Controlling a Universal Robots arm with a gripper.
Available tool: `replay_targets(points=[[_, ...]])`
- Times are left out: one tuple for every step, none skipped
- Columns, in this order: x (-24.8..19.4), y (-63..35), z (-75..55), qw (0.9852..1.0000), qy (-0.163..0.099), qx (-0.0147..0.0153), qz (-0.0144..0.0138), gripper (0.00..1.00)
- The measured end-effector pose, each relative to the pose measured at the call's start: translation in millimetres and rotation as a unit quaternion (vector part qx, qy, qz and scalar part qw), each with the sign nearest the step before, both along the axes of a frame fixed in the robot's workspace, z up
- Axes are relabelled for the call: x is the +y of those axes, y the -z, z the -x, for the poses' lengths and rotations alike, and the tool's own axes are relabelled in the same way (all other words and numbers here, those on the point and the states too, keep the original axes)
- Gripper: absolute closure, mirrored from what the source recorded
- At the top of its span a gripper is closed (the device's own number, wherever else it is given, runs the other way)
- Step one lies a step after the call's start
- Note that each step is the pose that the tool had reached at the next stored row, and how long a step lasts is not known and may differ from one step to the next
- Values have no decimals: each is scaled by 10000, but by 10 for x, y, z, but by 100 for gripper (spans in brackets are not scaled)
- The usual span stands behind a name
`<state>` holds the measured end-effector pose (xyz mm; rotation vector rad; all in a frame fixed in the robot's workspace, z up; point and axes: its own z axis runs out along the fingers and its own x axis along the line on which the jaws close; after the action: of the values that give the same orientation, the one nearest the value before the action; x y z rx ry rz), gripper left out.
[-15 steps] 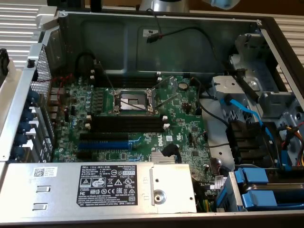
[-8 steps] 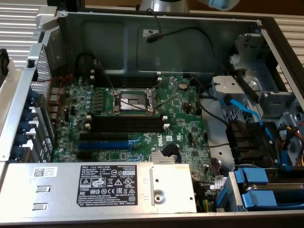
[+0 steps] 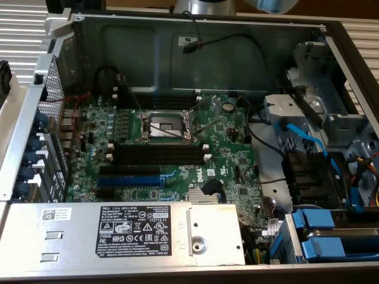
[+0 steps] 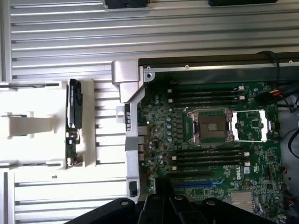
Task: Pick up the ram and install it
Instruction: 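Reach for the ram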
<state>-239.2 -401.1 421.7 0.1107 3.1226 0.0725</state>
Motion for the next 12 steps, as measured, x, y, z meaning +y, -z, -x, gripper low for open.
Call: replay_targets(points=[[-1, -3, 47, 10000, 0, 0, 0, 90], [0, -5, 96, 10000, 1, 0, 0, 90], [0, -7, 138, 10000, 0, 0, 0, 90], [-1, -9, 183, 10000, 0, 0, 0, 90], [-1, -12, 229, 10000, 0, 1, 0, 90], [-1, -16, 274, 10000, 0, 1, 0, 90], [-1, -21, 319, 10000, 1, 0, 0, 90], [-1, -27, 365, 10000, 0, 1, 0, 90], [-2, -32, 410, 10000, 0, 1, 0, 90], [-3, -36, 458, 10000, 0, 0, 0, 90], [-5, -39, 503, 10000, 0, 0, 0, 90], [-6, -41, 548, 10000, 0, 0, 0, 90]])
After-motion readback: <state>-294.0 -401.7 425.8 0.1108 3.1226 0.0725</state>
